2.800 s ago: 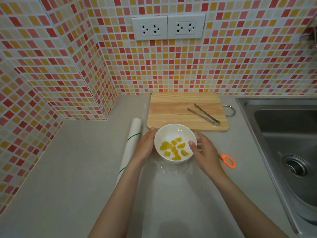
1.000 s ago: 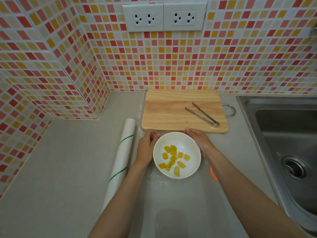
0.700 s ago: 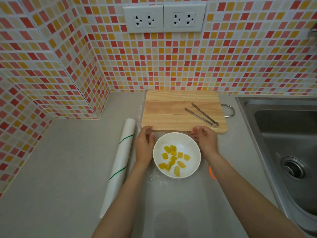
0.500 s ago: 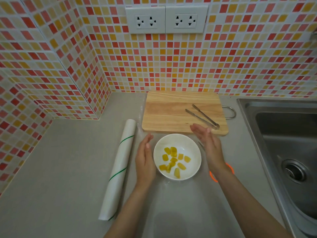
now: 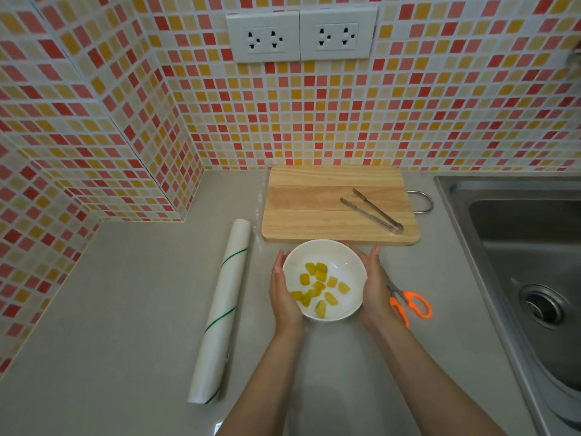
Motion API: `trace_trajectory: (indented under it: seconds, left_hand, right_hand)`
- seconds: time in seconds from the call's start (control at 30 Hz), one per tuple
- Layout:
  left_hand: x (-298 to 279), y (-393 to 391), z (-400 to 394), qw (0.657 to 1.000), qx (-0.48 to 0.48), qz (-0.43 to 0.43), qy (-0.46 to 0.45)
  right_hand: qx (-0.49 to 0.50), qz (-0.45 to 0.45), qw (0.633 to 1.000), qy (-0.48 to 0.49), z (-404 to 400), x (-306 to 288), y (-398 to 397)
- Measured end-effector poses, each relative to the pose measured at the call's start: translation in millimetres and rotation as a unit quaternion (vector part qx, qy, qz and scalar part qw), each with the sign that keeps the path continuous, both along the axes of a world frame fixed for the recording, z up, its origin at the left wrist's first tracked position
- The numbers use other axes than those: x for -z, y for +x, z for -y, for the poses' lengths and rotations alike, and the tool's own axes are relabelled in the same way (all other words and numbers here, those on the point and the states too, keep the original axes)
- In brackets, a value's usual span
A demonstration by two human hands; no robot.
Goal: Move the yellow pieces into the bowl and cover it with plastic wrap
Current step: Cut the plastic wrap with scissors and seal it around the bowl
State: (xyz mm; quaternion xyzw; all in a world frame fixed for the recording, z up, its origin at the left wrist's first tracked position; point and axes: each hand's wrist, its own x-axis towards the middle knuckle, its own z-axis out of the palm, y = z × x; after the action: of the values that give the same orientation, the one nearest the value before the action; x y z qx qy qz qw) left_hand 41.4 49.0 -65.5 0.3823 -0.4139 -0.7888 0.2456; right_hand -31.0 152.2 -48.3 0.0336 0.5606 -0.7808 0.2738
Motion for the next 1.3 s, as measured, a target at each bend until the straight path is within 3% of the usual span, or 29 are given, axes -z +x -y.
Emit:
trace_trajectory:
  seconds: [0.13, 0.27, 0.37, 0.47, 0.57, 0.7, 0.93, 1.03, 1.1, 1.3]
  left_hand:
    - [-7, -7, 2, 0.993, -0.107, 0.011, -0.041]
    - [-7, -6, 12, 0.973, -0.154, 0.08, -0.154]
    - [-1, 4, 16, 0.979, -0.114, 0.072, -0.153]
    - [4, 11, 5, 0.995, -0.017, 0.055, -0.086]
    - [5, 10, -11, 0.989, 0.054, 0.075, -0.119]
    - [-2, -3, -12, 0.988, 0.055, 0.08, -0.122]
    - [-13, -20, 0, 0.995, -0.018, 0.084, -0.06]
    - [-17, -18, 7, 0.994, -0.044, 0.072, -0.074]
    - [-19, -13, 11, 0.99, -0.052, 0.074, -0.113]
    - [-20, -12, 1, 0.988, 0.059, 0.053, -0.129]
  right_hand:
    - [0.041, -0.012, 0.999, 0.024, 1, 6, 8]
    - [0.054, -0.069, 0.993, 0.082, -6, 8, 16]
    - [0.073, -0.104, 0.984, 0.124, -15, 11, 10]
    - [0.053, -0.132, 0.984, 0.107, -16, 5, -5]
    - [-0.002, -0.119, 0.99, 0.077, -10, -3, -17]
    - [-0.013, -0.106, 0.99, 0.093, -6, 0, -17]
    - [0.065, -0.122, 0.984, 0.114, -5, 9, 5]
    - [0.032, -0.089, 0.984, 0.153, -15, 10, -2]
    - [0.029, -0.117, 0.978, 0.172, -19, 6, -9]
    - [0.013, -0.183, 0.972, 0.149, -8, -9, -22]
